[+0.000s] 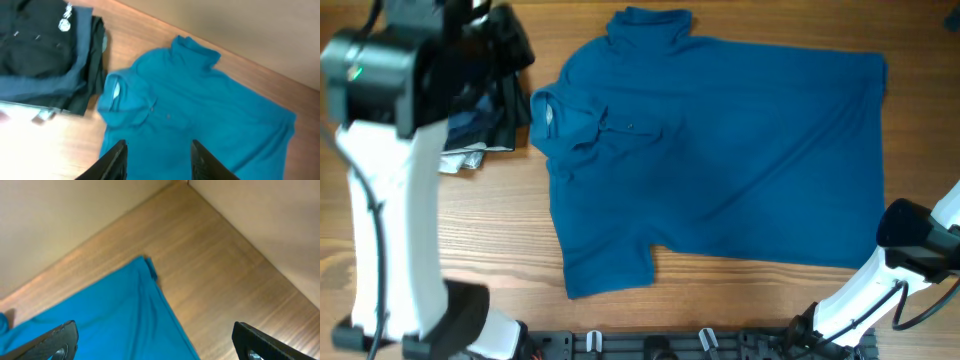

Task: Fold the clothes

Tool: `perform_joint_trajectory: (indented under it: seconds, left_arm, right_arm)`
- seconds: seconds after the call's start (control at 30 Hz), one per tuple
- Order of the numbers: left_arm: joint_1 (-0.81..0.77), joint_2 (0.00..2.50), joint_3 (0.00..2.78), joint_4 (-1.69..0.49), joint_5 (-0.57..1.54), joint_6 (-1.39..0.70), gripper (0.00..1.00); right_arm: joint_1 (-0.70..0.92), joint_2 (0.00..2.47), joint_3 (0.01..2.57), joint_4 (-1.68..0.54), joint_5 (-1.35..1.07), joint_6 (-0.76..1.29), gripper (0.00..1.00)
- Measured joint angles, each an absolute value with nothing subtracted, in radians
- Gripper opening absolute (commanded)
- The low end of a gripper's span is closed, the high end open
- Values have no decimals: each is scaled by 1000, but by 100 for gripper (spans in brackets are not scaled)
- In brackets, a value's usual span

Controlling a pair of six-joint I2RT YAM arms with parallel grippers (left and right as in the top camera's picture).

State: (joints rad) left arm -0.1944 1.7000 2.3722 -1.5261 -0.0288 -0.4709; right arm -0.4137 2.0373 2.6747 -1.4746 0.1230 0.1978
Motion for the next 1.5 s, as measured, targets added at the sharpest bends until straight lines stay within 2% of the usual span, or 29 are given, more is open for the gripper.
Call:
perform_joint_trajectory:
  seconds: [0.03,0.07,0.1,0.2,0.33,0.5,0.7,0.93,1.23,1.33,1.5]
  left_arm:
    - [-195,1678,2372,-1557,-30,-477,47]
    - [-196,1661,2372,-1588,-30,-482,77]
    - [-196,1646,2373,-1626,-30,-487,100]
    - [-196,1639,2366,-1683,-31,-492,100]
    - [-196,1643,2310,-1682,-20,-496,100]
    - [-204,1652,2218,-1661,-18,-500,100]
    - [-278,1653,2157,-1652,-64,-551,100]
    - [-410,1651,1999,-1500,-86,-609,100]
    - [-417,1653,1748,-1351,-85,-643,100]
    - [-393,1653,1730,-1346,-86,-643,100]
    - [-303,1653,1730,-1298,-86,-643,100]
  right_arm:
    - [-414,2037,2675,-1468,123,198,99]
    - [-414,2037,2675,-1456,123,200,99]
    - [-414,2037,2675,-1440,122,202,99]
    - [-414,2037,2675,-1453,110,176,100]
    - [-415,2037,2675,-1602,130,148,100]
    - [-451,2012,2613,-1602,139,165,100]
    - [-467,1708,2243,-1602,105,198,100]
    - [-467,1339,1775,-1510,86,243,100]
    - [-472,1372,1168,-1168,45,287,100]
    - [-505,1375,1042,-1068,41,342,100]
    - [-662,1404,943,-1018,36,431,100]
